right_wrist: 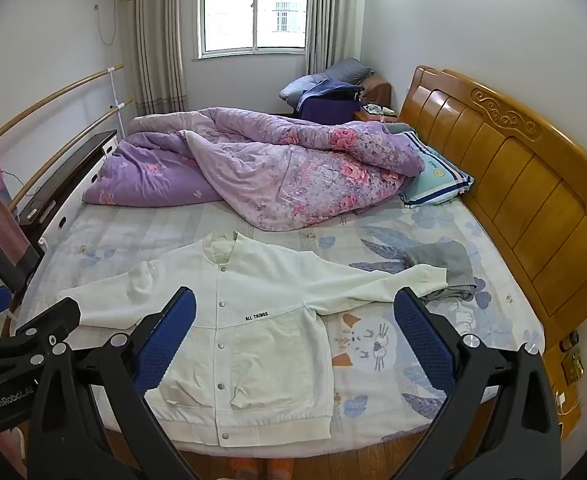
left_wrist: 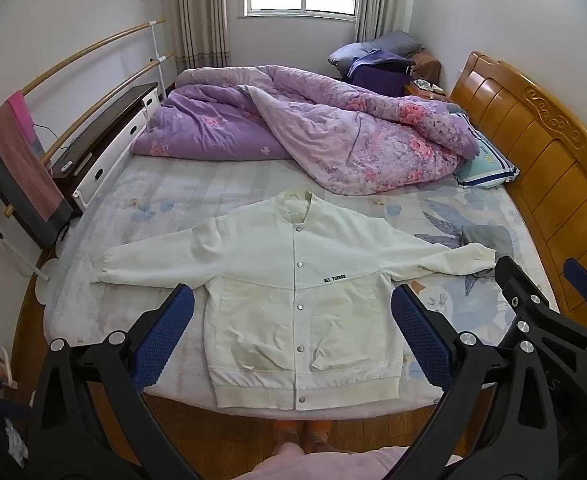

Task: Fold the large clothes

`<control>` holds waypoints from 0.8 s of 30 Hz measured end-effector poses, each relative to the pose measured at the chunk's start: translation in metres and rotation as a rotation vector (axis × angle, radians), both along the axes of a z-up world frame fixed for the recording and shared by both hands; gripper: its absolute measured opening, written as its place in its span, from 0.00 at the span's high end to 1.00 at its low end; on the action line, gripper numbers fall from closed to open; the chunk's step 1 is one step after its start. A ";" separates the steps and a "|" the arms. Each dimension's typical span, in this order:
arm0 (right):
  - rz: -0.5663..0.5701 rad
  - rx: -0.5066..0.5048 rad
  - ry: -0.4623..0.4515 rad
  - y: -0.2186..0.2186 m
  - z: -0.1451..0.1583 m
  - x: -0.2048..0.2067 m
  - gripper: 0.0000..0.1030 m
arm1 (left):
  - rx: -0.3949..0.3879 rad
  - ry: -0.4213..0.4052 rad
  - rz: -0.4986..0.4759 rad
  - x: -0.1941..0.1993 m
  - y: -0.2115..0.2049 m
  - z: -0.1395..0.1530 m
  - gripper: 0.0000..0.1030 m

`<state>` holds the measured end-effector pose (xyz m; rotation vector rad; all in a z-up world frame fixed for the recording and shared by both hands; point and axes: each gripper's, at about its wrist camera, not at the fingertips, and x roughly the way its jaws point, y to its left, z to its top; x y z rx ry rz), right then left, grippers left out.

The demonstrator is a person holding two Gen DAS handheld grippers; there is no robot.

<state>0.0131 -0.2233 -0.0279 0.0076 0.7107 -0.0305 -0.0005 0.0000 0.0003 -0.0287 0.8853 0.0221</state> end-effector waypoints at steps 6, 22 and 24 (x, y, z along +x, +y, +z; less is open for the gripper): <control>0.000 -0.002 0.002 0.002 -0.001 0.000 0.07 | -0.004 0.000 -0.001 0.000 0.000 0.000 0.05; 0.001 0.001 0.009 0.005 -0.004 0.001 0.07 | -0.005 -0.004 -0.001 0.000 0.000 0.000 0.05; 0.002 0.001 0.009 0.005 -0.004 0.001 0.07 | -0.006 -0.003 0.000 0.000 0.000 0.000 0.05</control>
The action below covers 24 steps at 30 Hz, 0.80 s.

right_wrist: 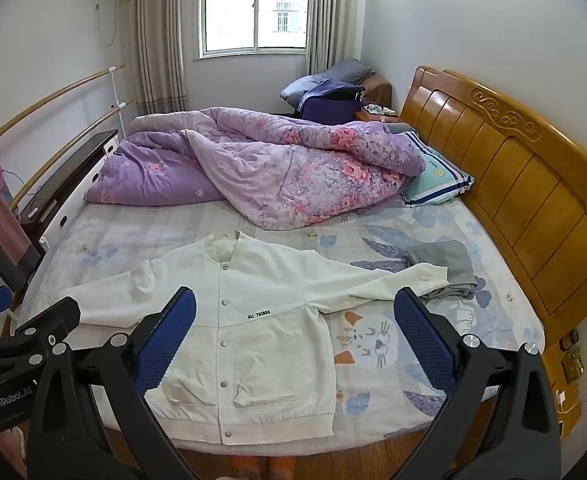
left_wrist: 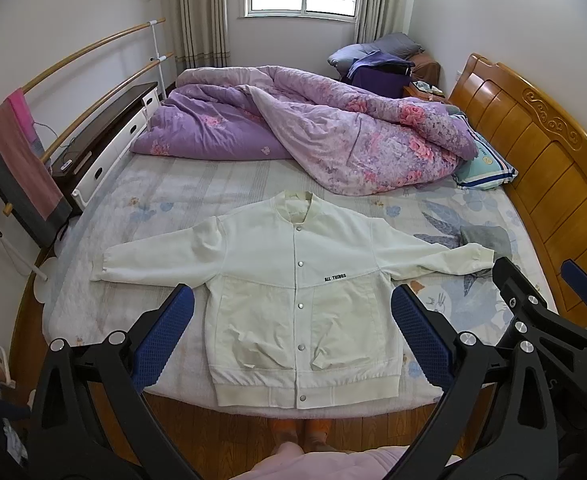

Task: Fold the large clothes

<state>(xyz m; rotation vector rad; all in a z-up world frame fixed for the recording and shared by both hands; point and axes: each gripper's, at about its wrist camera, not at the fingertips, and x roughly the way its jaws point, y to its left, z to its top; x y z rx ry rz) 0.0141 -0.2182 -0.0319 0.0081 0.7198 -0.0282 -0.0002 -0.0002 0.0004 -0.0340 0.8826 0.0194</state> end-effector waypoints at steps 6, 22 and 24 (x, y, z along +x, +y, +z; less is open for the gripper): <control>0.000 -0.004 0.003 0.001 0.008 -0.002 0.07 | -0.002 -0.001 -0.001 0.000 0.000 0.000 0.05; 0.000 -0.014 0.000 0.005 0.006 -0.004 0.07 | -0.006 0.000 0.000 0.000 0.000 0.000 0.05; 0.001 -0.011 0.002 0.005 0.006 -0.004 0.07 | -0.005 0.000 0.001 0.000 0.000 0.000 0.05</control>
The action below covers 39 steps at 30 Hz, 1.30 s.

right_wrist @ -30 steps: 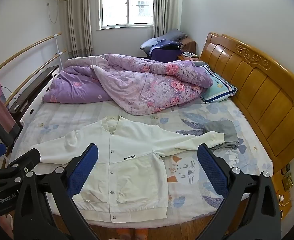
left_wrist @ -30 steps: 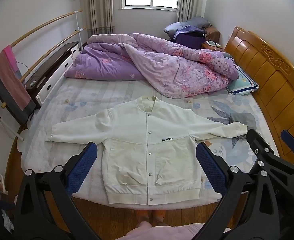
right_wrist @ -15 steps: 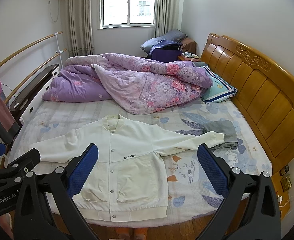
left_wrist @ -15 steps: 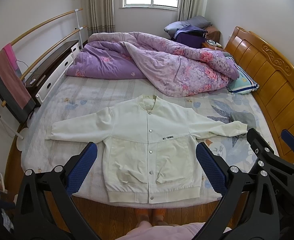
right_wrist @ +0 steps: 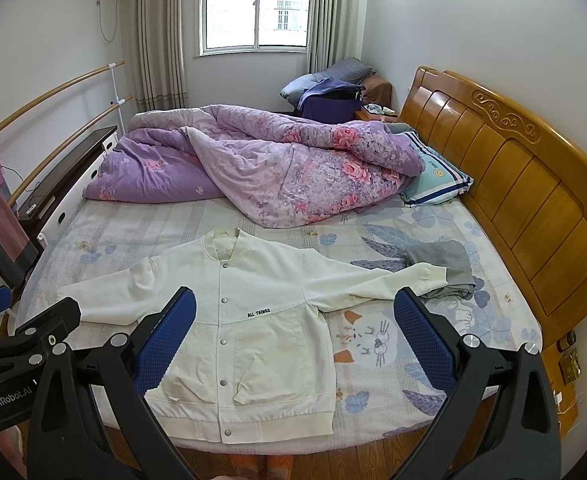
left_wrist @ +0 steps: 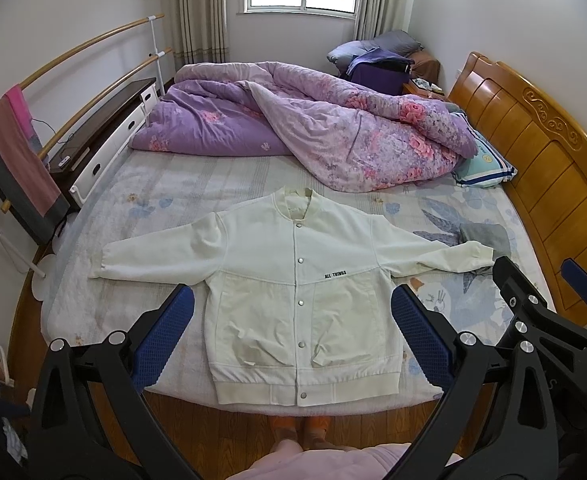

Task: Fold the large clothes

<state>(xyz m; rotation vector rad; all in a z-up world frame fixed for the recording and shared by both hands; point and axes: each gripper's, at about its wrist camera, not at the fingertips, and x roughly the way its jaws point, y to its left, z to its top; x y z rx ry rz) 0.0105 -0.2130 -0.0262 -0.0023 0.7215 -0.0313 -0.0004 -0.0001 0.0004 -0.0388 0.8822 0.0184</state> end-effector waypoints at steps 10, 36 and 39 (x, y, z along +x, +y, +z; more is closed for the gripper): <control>0.000 -0.004 0.003 0.001 -0.002 0.000 0.07 | -0.006 0.007 0.002 -0.001 -0.001 0.000 0.05; 0.021 0.019 0.012 0.009 -0.013 0.006 0.07 | -0.008 0.013 0.008 -0.004 0.009 -0.018 0.05; 0.037 0.031 0.018 0.007 -0.015 0.010 0.07 | -0.003 0.018 0.022 -0.008 0.014 -0.018 0.05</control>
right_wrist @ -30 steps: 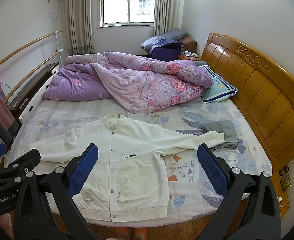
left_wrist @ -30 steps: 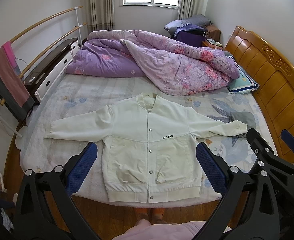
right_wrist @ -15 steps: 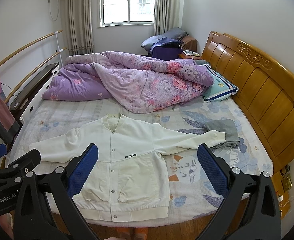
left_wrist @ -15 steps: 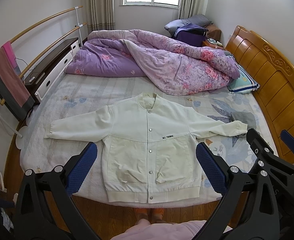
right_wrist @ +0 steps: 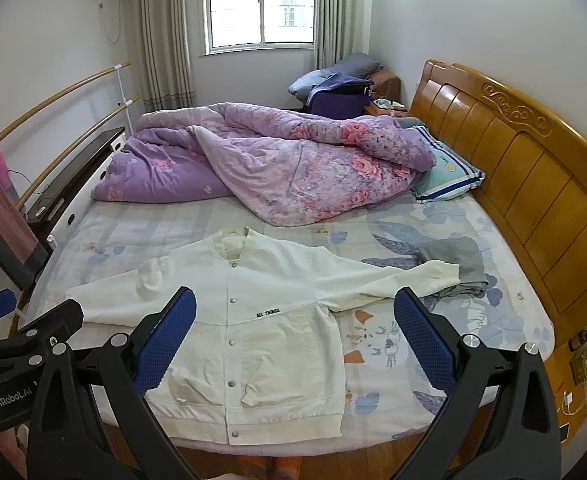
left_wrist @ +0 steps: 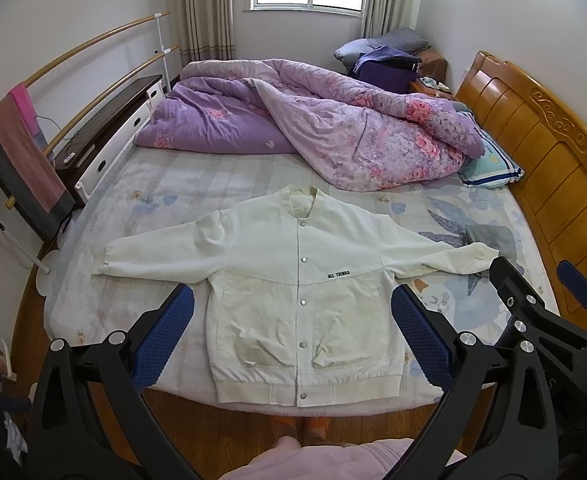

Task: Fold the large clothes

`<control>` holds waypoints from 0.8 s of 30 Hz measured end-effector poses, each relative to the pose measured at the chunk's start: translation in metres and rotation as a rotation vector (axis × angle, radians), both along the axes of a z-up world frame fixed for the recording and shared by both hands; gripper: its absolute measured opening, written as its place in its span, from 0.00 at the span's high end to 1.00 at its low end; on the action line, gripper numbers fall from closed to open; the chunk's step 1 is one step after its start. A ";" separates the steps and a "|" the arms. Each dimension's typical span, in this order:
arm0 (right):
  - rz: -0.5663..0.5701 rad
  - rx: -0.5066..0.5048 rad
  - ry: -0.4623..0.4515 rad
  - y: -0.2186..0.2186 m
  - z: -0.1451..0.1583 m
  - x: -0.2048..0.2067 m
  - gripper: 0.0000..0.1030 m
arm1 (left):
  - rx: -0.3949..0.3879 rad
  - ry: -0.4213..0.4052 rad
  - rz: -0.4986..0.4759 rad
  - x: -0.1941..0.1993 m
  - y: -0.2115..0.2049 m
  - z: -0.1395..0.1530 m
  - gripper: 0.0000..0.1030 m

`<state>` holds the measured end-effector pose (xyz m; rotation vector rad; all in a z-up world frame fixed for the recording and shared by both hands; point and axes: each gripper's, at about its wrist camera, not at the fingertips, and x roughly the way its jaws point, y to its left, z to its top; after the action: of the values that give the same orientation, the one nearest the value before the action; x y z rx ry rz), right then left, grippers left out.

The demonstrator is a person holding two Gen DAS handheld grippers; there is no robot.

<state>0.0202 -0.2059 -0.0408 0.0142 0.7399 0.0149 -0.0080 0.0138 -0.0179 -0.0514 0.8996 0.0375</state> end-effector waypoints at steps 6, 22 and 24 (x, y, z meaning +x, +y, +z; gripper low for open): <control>0.050 0.027 0.010 0.002 -0.002 0.006 0.07 | 0.004 0.009 0.040 0.007 -0.013 0.010 0.05; 0.265 0.072 0.058 0.030 -0.017 0.017 0.07 | 0.027 0.043 0.228 -0.021 0.010 0.010 0.05; 0.295 0.075 0.070 0.039 -0.019 0.021 0.07 | 0.023 0.049 0.255 -0.023 0.017 0.010 0.05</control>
<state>0.0412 -0.1666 -0.0601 -0.0235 0.8064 0.3250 -0.0307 0.0312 -0.0084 -0.1440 0.9376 0.2876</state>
